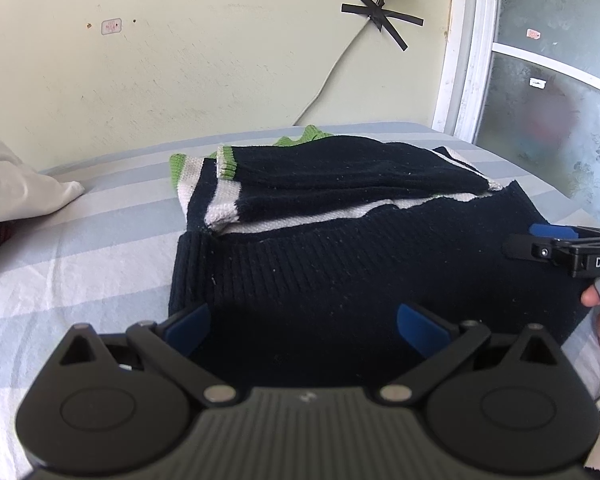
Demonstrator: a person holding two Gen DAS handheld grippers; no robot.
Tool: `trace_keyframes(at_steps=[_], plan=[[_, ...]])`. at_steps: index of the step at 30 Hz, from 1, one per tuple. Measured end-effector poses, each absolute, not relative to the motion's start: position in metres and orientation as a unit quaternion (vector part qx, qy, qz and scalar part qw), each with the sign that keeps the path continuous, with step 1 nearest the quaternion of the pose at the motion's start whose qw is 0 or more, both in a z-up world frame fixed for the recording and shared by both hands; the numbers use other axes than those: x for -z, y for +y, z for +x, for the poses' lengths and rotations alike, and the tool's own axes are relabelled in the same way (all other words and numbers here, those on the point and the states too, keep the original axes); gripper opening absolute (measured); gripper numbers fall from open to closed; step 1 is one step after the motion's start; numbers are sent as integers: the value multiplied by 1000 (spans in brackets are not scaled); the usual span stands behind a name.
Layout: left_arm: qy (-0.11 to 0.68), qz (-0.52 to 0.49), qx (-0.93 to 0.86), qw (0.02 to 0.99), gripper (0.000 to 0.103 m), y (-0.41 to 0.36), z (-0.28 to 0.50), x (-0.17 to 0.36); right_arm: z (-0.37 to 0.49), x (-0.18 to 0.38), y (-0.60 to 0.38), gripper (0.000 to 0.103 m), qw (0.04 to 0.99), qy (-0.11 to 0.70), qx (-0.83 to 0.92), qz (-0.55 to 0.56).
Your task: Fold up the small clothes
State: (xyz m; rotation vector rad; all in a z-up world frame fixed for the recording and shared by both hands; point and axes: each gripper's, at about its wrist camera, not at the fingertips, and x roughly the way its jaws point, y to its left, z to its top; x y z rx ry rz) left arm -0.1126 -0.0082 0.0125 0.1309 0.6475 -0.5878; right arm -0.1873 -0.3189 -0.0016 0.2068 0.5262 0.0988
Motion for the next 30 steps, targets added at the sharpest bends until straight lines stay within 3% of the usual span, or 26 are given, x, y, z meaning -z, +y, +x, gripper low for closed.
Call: trace_keyframes(at_steps=[30], plan=[[315, 69, 286, 902, 103, -10, -113, -12, -187, 2, -320, 103, 959, 259, -47, 103]])
